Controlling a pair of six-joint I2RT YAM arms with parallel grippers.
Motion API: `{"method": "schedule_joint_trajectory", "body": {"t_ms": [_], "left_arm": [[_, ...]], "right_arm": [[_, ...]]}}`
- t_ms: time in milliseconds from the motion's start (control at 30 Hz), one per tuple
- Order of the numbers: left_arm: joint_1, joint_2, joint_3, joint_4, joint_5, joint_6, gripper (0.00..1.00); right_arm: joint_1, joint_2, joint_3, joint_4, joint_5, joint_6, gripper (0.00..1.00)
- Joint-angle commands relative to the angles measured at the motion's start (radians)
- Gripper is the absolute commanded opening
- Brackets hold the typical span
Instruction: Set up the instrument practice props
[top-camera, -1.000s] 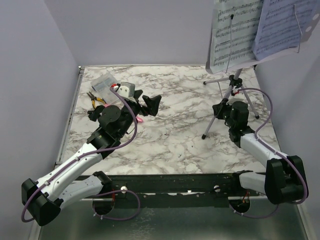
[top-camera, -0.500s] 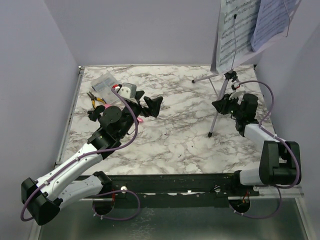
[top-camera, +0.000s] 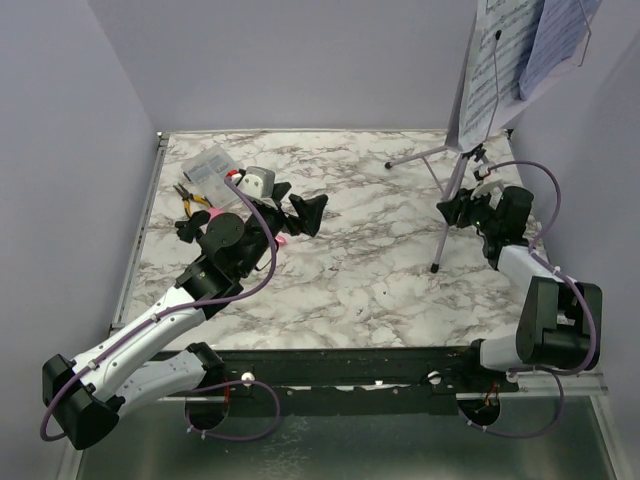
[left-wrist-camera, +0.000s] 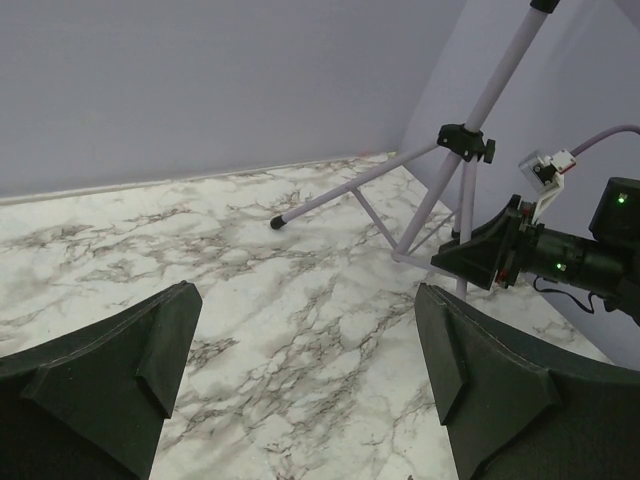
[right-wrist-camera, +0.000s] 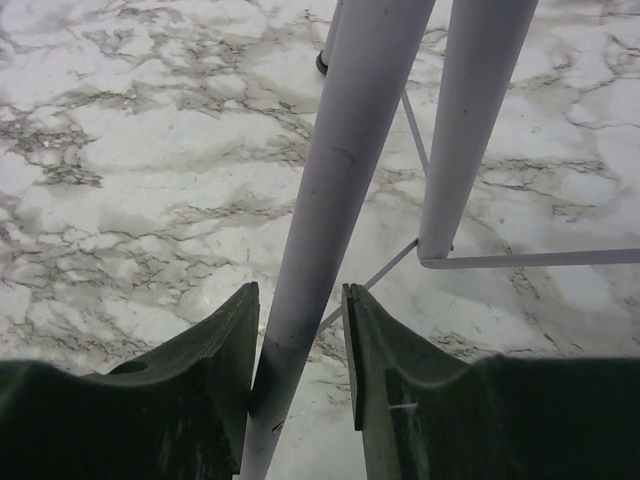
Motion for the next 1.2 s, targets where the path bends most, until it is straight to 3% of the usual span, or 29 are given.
{"method": "schedule_joint_trajectory", "body": {"t_ms": [0, 200, 267, 300, 533, 633, 700, 833, 967, 1067, 1167], "left_arm": [[-0.007, 0.007, 0.013, -0.006, 0.0, 0.004, 0.97], [-0.007, 0.01, 0.017, -0.009, 0.009, -0.002, 0.97], [-0.008, 0.011, 0.018, -0.01, 0.015, -0.006, 0.97], [-0.007, 0.013, 0.018, -0.01, 0.018, -0.009, 0.97], [-0.007, 0.022, 0.016, -0.01, 0.023, -0.016, 0.97], [-0.007, 0.025, 0.016, -0.01, 0.022, -0.016, 0.97], [-0.007, 0.026, 0.016, -0.011, 0.024, -0.016, 0.97], [-0.01, 0.025, 0.016, -0.011, 0.027, -0.018, 0.97], [-0.014, 0.022, 0.017, -0.01, 0.027, -0.018, 0.97], [-0.018, 0.02, 0.016, -0.011, 0.025, -0.016, 0.97], [-0.018, 0.02, 0.016, -0.012, 0.023, -0.015, 0.97]], "right_arm": [[-0.017, -0.045, -0.057, -0.117, 0.225, -0.069, 0.46], [0.087, -0.204, -0.146, -0.202, 0.514, 0.038, 0.7], [0.126, -0.245, -0.167, -0.226, 0.556, 0.054, 0.92], [0.151, -0.26, -0.176, -0.233, 0.6, 0.061, 0.94], [0.17, -0.279, -0.197, -0.289, 0.823, 0.141, 0.9], [0.17, -0.328, -0.213, -0.289, 0.87, 0.162, 0.82], [0.17, -0.357, -0.211, -0.307, 0.911, 0.184, 0.71], [0.17, -0.397, -0.215, -0.321, 1.012, 0.222, 0.66], [0.17, -0.412, -0.221, -0.329, 1.115, 0.256, 0.68], [0.17, -0.42, -0.222, -0.336, 1.187, 0.28, 0.78], [0.17, -0.418, -0.22, -0.344, 1.248, 0.306, 0.8]]}}
